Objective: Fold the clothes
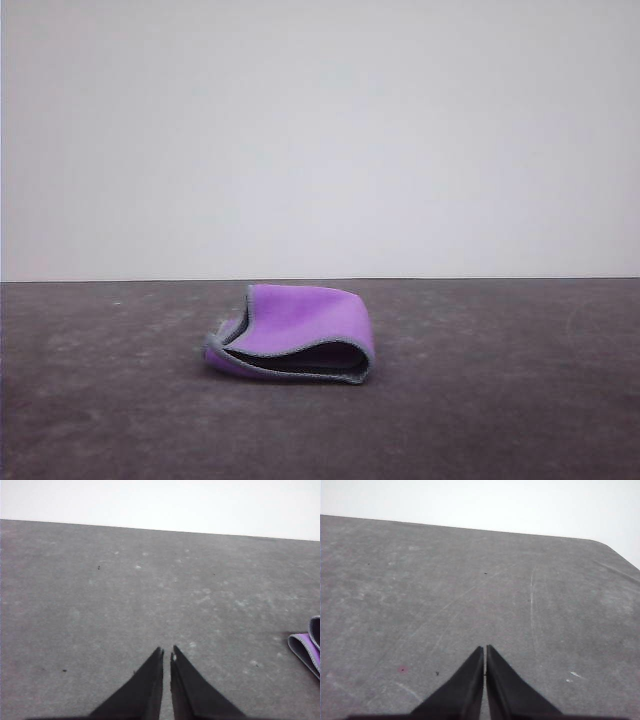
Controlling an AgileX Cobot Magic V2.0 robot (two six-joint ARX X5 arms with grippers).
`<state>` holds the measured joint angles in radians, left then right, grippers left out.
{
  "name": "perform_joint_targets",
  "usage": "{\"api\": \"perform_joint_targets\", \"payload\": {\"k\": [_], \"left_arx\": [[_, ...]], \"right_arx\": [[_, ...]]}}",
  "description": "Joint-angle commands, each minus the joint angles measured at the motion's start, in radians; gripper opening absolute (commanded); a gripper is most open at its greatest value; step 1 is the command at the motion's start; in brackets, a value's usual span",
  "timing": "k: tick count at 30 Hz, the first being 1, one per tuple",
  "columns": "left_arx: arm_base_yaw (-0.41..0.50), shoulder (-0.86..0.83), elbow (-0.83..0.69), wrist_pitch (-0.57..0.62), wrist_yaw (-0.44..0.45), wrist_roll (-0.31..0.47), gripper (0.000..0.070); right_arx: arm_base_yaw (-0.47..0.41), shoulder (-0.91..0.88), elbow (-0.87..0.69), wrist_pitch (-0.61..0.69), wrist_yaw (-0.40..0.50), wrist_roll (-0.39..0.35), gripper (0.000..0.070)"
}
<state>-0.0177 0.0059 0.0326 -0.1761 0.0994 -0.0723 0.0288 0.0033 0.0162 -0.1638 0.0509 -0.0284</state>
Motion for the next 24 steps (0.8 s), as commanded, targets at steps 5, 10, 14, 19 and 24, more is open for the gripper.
{"api": "perform_joint_targets", "payload": {"k": [5,10,14,19,24], "left_arx": [[0.000,-0.003,-0.019,-0.009,-0.006,-0.002,0.0017],[0.000,-0.003,-0.019,-0.009,-0.006,-0.002,0.0017],[0.000,-0.003,-0.019,-0.009,-0.006,-0.002,0.0017],[0.000,-0.003,-0.019,-0.009,-0.006,-0.002,0.0017],[0.000,-0.003,-0.019,-0.009,-0.006,-0.002,0.0017]], "right_arx": [[0.001,0.000,-0.004,0.010,0.002,0.014,0.0004],[0.001,0.000,-0.004,0.010,0.002,0.014,0.0004],[0.001,0.000,-0.004,0.010,0.002,0.014,0.0004],[0.001,0.000,-0.004,0.010,0.002,0.014,0.0004],[0.001,0.000,-0.004,0.010,0.002,0.014,0.0004]]}}
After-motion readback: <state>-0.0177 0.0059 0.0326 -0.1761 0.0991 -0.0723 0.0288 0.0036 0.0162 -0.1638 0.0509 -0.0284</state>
